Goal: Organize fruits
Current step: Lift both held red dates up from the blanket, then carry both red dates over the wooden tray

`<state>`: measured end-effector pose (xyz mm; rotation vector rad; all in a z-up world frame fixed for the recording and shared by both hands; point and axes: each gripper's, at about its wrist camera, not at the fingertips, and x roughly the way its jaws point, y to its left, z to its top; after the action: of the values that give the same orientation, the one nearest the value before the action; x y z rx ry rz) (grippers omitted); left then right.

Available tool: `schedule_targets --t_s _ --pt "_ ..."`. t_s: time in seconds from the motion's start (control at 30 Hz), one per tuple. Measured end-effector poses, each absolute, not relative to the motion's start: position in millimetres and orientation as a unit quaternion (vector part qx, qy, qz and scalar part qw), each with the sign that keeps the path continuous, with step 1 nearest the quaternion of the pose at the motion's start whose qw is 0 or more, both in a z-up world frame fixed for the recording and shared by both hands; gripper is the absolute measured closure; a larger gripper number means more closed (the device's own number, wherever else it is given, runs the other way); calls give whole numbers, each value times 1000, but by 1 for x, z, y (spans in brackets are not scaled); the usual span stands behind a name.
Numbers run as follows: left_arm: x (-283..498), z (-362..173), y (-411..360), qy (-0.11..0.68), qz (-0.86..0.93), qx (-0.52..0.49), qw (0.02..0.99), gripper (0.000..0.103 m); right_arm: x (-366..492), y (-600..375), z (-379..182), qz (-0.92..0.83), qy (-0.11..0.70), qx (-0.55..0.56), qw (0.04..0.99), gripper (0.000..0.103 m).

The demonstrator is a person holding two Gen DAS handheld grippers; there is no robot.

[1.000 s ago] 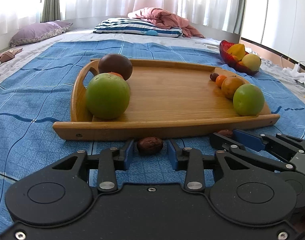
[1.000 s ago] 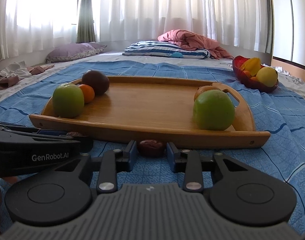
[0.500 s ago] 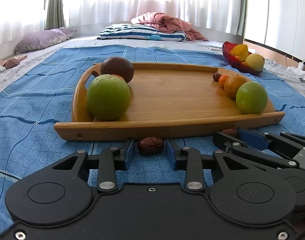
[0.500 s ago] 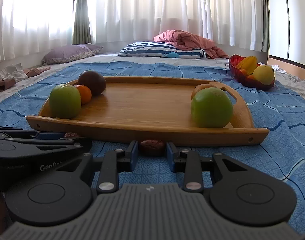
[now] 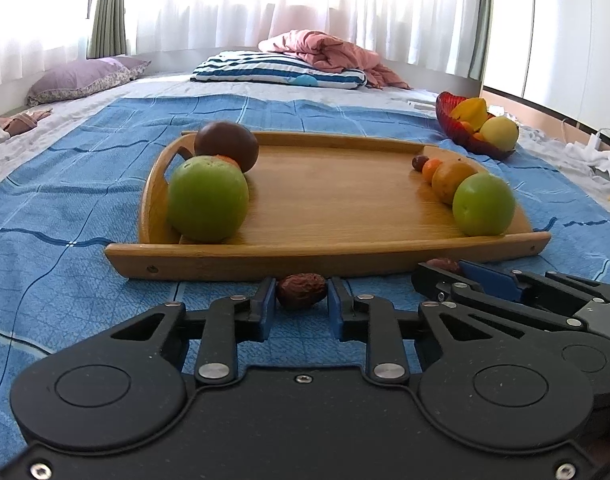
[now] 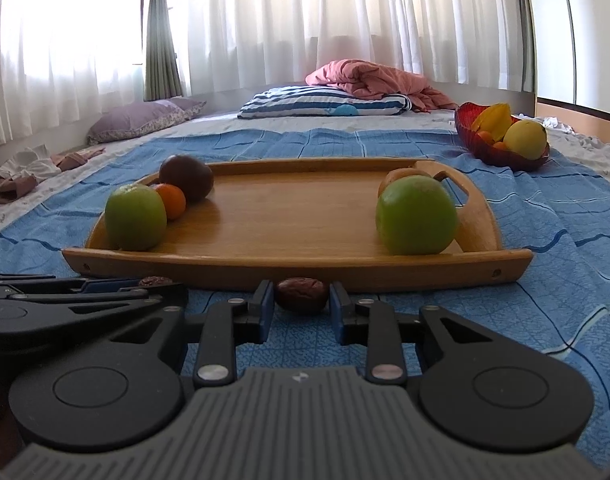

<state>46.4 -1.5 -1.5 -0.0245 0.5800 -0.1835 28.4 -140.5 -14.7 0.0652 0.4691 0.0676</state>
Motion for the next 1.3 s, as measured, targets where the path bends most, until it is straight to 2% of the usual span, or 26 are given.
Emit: schedule_targets --t_s 0.77,1.3 --pt "13 65 -5 264 -94 -1 960 77 -5 -144 40 34 179 33 983 69" --pt "60 107 -6 261 -115 6 958 78 31 -146 76 22 178 32 983 69"
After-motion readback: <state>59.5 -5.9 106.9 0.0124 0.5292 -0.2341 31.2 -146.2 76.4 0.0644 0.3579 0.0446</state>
